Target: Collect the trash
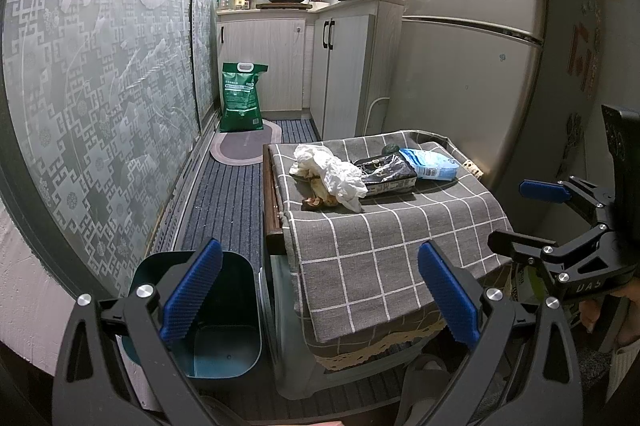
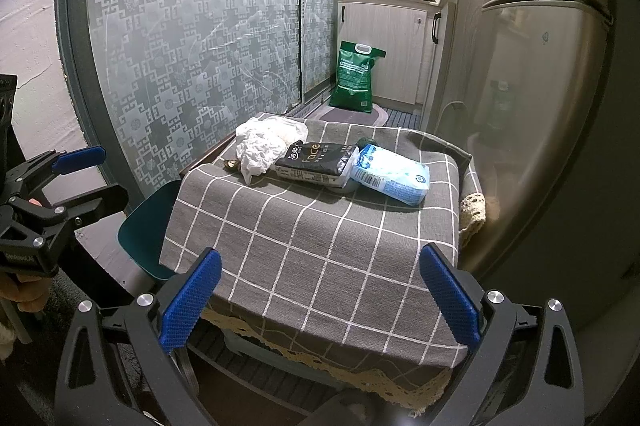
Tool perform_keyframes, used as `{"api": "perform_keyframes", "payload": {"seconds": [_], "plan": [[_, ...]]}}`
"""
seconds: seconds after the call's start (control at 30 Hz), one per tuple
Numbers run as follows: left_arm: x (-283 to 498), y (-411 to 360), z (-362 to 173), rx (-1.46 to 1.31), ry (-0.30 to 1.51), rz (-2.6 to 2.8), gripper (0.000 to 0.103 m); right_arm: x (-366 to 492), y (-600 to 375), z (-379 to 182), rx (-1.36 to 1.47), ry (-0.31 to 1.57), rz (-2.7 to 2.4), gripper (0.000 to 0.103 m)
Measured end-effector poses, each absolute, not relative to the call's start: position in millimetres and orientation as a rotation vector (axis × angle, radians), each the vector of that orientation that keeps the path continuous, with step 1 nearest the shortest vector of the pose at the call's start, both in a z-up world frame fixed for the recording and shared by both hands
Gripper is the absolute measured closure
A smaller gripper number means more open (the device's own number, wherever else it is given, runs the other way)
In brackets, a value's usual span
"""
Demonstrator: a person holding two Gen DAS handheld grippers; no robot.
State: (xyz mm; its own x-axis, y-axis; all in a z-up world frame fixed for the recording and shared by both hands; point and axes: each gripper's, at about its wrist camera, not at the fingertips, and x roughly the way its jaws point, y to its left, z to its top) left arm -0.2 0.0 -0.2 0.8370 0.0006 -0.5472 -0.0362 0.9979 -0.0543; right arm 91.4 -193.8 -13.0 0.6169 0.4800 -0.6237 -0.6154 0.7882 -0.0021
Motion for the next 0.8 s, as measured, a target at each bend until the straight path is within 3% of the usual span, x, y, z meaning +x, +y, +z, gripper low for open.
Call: {"api": "perform_keyframes", "payload": {"seconds": [0.8], "plan": [[-1.8, -0.2, 7.3, -0.063, 0.578, 0.014, 0.003, 91.6, -193.6, -12.7, -0.225, 0.647, 0.637, 0.003]]}}
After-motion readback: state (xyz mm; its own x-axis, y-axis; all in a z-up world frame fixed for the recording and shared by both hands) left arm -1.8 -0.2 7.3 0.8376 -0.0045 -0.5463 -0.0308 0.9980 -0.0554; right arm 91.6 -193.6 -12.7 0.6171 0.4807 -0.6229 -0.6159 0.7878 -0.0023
